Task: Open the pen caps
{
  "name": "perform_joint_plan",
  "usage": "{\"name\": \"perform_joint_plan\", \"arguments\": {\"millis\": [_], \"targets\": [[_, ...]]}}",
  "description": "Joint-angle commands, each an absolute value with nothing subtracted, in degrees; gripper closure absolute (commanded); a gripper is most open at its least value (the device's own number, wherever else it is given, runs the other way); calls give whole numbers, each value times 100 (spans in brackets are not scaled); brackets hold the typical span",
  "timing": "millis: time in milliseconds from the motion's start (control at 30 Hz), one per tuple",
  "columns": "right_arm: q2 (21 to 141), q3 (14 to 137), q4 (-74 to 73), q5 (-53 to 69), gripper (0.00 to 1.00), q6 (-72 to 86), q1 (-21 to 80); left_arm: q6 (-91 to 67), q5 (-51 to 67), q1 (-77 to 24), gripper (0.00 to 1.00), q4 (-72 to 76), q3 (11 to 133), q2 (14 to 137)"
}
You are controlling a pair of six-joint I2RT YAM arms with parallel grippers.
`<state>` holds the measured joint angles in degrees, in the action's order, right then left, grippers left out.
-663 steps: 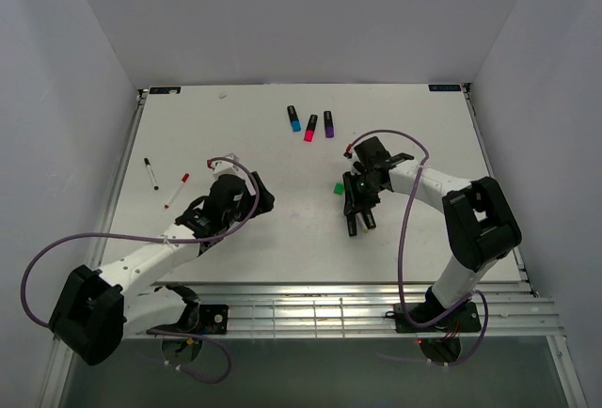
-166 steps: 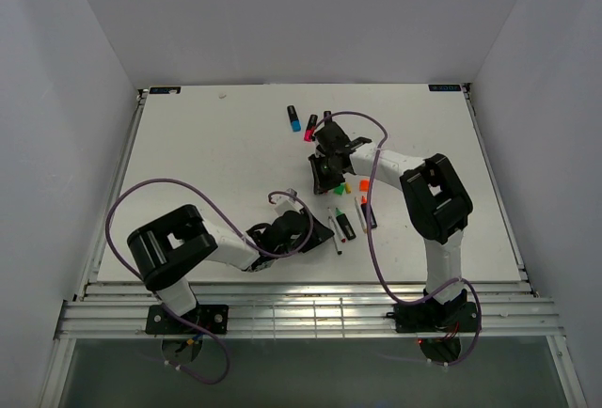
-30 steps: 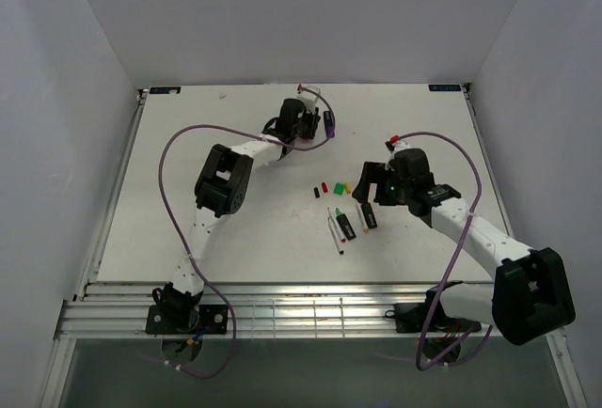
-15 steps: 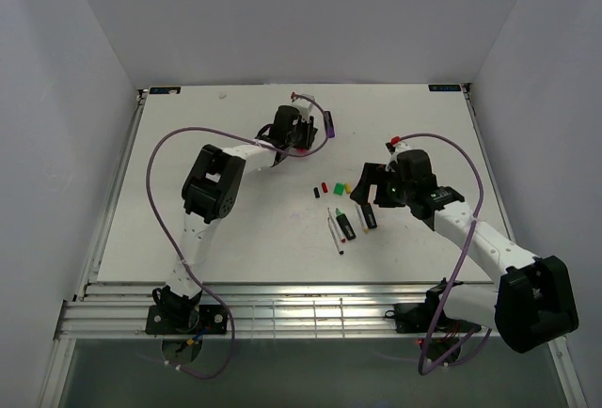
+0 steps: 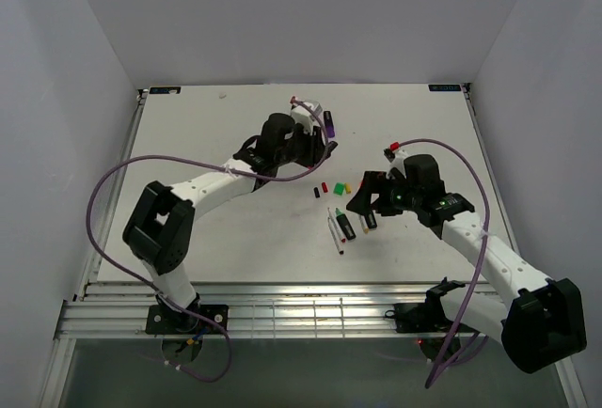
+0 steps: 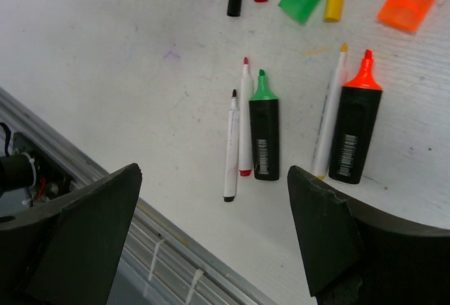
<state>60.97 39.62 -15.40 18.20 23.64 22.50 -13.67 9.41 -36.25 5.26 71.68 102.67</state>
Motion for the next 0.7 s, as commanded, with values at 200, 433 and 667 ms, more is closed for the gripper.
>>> {"name": "perform_joint_plan", "arguments": {"millis": [200, 433, 667], "targets": [[6011, 4753, -2249, 2944, 0, 952, 2285, -3688, 2758, -3577, 100, -405, 5653, 8221], [6292, 5255, -2672, 2515, 15, 221, 3092, -3754, 4814, -3419, 100, -1020, 5406, 8016], [6776, 5616, -2936, 1556, 17, -182, 4368, -3428, 5940, -3331, 100, -1318, 5177, 7735]]}}
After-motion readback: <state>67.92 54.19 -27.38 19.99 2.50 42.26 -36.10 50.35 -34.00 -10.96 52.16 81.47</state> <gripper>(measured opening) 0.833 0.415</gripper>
